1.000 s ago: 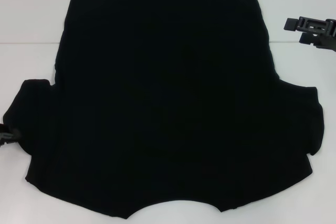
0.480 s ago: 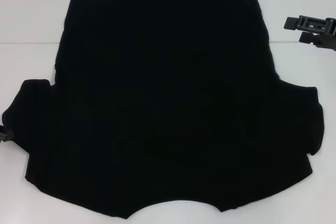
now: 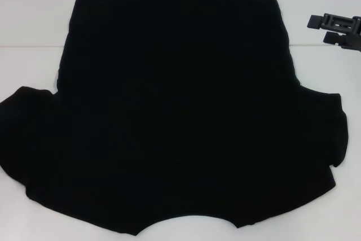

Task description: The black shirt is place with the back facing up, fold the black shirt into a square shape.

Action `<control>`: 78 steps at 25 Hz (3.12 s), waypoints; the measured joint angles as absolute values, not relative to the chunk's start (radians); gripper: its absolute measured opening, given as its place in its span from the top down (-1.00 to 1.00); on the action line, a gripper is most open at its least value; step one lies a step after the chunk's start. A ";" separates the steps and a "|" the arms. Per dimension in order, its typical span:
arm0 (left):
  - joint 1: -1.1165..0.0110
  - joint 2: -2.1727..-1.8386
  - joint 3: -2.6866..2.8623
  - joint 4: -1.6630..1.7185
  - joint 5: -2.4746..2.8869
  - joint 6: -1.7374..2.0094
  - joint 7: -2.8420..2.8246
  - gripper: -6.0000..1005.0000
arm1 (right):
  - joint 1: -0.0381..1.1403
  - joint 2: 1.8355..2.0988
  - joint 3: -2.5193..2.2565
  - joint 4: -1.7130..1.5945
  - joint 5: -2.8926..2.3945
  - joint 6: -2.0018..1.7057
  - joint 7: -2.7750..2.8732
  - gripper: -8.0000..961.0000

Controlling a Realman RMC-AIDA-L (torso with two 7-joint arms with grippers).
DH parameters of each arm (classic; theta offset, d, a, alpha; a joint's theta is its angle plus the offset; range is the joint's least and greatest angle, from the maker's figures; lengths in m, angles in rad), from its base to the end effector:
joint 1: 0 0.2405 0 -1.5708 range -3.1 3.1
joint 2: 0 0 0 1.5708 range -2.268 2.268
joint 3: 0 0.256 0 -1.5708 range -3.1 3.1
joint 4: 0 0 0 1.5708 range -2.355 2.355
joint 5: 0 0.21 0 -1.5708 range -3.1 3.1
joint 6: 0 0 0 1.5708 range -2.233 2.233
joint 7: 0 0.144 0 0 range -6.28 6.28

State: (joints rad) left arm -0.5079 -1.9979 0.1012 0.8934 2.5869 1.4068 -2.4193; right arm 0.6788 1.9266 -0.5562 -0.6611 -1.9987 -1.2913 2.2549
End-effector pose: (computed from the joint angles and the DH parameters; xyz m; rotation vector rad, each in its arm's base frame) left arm -0.3889 0.3140 0.1242 -1.5666 -1.8789 -0.5329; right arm 0.2602 0.4206 0.0940 -2.0744 1.5104 0.8756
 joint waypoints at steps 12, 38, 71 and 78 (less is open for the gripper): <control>-0.525 -1.977 0.114 0.939 2.592 1.492 -2.424 0.99 | 0.683 1.927 -0.554 -0.661 -1.999 -1.292 2.255 -0.86; -0.543 -1.991 0.173 0.928 2.584 1.535 -2.432 0.98 | 0.670 1.927 -0.541 -0.622 -1.988 -1.300 2.257 -0.85; -0.656 -2.025 0.404 0.913 2.585 1.567 -2.479 0.98 | 0.674 1.919 -0.534 -0.609 -1.986 -1.312 2.282 -0.83; -0.700 -2.036 0.472 0.904 2.588 1.549 -2.498 0.98 | 0.673 1.917 -0.537 -0.609 -1.987 -1.321 2.281 -0.83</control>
